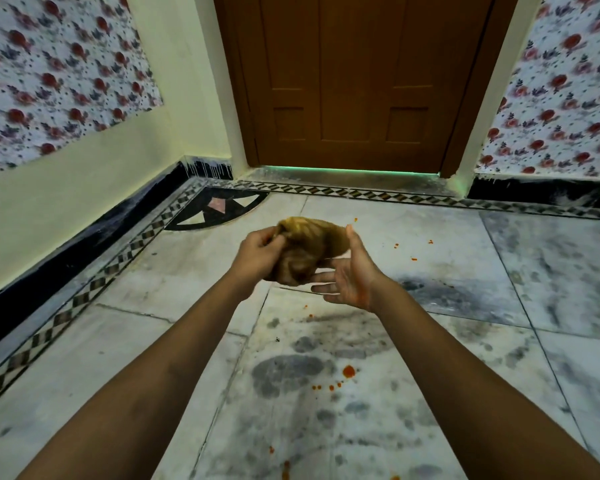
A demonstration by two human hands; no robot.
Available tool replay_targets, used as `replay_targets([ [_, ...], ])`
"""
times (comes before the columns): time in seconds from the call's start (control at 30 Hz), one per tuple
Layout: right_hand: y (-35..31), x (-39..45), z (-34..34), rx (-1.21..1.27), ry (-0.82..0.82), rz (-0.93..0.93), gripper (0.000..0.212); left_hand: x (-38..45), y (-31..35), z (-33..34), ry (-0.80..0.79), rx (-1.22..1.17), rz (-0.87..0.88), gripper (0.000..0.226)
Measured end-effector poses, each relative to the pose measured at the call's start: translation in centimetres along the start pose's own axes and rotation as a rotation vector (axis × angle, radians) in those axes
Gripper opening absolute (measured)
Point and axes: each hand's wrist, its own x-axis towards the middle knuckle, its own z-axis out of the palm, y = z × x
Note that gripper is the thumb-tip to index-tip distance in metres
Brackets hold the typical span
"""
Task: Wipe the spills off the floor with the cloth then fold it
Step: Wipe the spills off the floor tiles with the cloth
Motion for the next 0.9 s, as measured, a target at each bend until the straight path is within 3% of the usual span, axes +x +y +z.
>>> replay_targets([
  [0.07, 1.1, 0.0, -0.7, -0.201, 0.144, 0.022, 0.079, 0.7, -1.0, -0.2, 0.113, -0.139, -0.133, 0.018],
  [0.17, 4.4, 0.4, -2.8, -0.387, 0.347, 0.023, 0.071, 1.6, -2.6, -0.4, 0.234, -0.155, -0.256, 0.019],
  [0.4, 9.6, -0.1, -9.1, -0.73, 0.514, -0.046, 0.049, 3.9, -5.9, 0.4, 0.322, 0.138, -0.354, 0.028],
  [0.57, 9.9, 3.6, -12.2, -0.847, 0.666, -0.08, 0.054, 7.7, -7.4, 1.9, 0.318, 0.533, -0.261, 0.029],
  [0.67, 10.7, 6.8, -12.7, -0.999, 0.673, -0.121, 0.055, 11.0, -8.7, 3.4, 0.31, 0.729, -0.188, 0.027],
  [0.8, 11.7, 11.3, -14.1, -1.176, 0.629, -0.157, 0.058, 15.0, -11.8, 7.4, 0.129, 0.83, -0.066, 0.03],
  [0.9, 11.7, 13.7, -15.3, -1.261, 0.632, -0.152, 0.061, 15.9, -14.6, 9.9, -0.001, 1.129, 0.068, 0.042],
])
